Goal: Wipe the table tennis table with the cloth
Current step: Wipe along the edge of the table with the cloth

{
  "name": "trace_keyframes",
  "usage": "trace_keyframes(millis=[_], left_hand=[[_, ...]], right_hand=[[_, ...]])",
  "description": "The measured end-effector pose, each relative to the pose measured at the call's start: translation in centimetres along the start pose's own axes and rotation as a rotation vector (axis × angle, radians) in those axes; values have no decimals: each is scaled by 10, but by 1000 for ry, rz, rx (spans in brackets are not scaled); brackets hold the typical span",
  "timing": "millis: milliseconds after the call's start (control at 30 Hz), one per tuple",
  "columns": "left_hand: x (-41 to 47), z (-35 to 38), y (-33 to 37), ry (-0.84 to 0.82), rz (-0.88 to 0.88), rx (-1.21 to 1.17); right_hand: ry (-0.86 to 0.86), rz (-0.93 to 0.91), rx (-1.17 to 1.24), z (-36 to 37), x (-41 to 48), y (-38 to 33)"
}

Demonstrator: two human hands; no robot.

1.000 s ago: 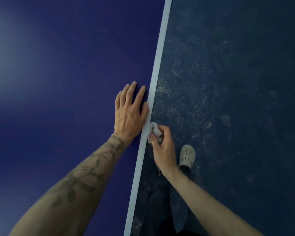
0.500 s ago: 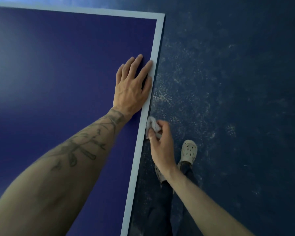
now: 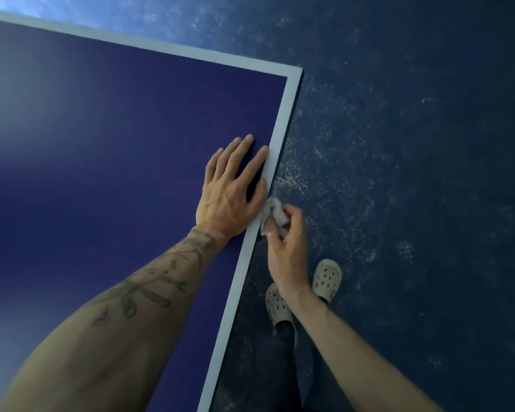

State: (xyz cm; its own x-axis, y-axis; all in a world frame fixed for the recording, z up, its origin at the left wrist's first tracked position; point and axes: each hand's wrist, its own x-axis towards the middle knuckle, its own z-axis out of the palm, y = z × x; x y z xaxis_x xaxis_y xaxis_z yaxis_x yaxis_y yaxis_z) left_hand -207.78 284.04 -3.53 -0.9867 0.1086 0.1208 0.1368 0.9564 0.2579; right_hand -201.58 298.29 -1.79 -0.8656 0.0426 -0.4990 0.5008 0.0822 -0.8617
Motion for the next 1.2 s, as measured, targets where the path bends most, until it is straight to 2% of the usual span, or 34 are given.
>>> trace_keyframes(millis=[100, 267, 567, 667, 800, 933, 1067, 1200], left_hand=[[0, 2, 0, 14, -4, 0], [-1, 4, -2, 10, 5, -7], [1, 3, -2, -11, 2, -16], [0, 3, -3, -16, -3, -11], [0, 5, -4, -36, -3, -14], [1, 2, -2, -45, -17, -20], [23, 0, 3, -34, -109, -22], [87, 2, 6, -7, -240, -28]], right_hand=[[-5, 10, -9, -4, 28, -8], [87, -56, 10, -3, 116, -39], [-22, -2, -80, -9, 51, -9], [-14, -7, -20, -9, 92, -32], [78, -61, -13, -13, 166, -69], [19, -36, 12, -15, 157, -69], [-11, 34, -46, -17, 129, -58], [95, 24, -43, -15, 179, -89]])
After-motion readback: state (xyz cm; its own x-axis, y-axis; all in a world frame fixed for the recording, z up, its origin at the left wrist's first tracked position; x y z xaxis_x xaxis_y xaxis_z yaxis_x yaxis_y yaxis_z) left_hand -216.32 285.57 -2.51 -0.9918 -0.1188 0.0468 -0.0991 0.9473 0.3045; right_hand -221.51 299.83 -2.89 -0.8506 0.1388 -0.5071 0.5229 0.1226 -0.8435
